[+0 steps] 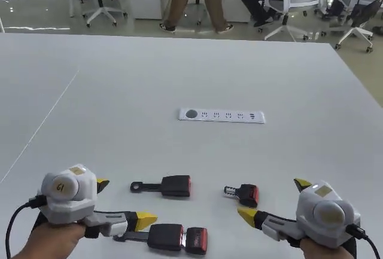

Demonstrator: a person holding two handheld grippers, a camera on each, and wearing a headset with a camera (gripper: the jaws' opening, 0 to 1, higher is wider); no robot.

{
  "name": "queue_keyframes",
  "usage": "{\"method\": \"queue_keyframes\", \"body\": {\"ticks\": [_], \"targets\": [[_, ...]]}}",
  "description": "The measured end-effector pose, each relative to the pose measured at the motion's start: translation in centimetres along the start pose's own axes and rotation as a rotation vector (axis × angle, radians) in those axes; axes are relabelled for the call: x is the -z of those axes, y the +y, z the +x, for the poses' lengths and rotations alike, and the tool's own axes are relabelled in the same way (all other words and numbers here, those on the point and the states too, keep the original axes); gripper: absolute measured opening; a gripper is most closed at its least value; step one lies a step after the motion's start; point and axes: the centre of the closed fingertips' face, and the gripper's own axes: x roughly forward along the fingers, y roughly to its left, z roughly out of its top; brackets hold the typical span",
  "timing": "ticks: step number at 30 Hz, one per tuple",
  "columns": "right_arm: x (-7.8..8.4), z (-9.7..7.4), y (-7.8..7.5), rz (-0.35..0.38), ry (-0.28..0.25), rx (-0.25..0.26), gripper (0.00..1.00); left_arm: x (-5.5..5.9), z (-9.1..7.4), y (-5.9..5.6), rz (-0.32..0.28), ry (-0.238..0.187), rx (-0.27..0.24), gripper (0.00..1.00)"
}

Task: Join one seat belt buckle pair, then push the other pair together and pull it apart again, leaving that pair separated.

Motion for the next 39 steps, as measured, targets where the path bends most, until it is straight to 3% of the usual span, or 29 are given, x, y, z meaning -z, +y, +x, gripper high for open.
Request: {"method": "queue_keyframes", "body": {"ticks": [4, 11, 16, 19, 21, 24, 29, 39], "targets": [[0.2, -1.5, 0.5, 0.013, -0.013, 0.014, 0.99, 0.0, -1.4, -0.7, -0.007, -0.026, -0.015, 1.00], [0.3, -3.8, 1.8, 0.018, -0.035, 0.030, 0.99, -0.1, -2.9, -1.7, -0.022, -0.067, 0.004, 1.00], [1.1, -5.4, 4.0, -0.013, -0.039, -0.017, 0.99, 0.6, -4.2, -3.5, -0.002, -0.072, 0.049, 1.00], [1.6, -6.4, 5.6, -0.080, -0.027, -0.049, 0.99, 1.6, -4.9, -3.9, 0.042, -0.046, 0.067, 1.00], [1.8, -7.0, 6.2, -0.076, -0.032, -0.057, 0.99, 1.8, -5.5, -4.3, 0.045, -0.050, 0.075, 1.00], [1.7, -7.6, 6.5, -0.069, -0.041, -0.055, 1.00, 1.8, -6.8, -4.7, 0.042, -0.076, 0.088, 1.00], [1.3, -9.1, 6.6, -0.043, -0.067, -0.046, 1.00, 2.8, -8.3, -5.5, 0.081, -0.065, 0.102, 1.00], [1.6, -10.0, 6.3, -0.046, -0.058, -0.054, 1.00, 2.9, -9.9, -5.1, 0.065, -0.085, 0.103, 1.00]]}}
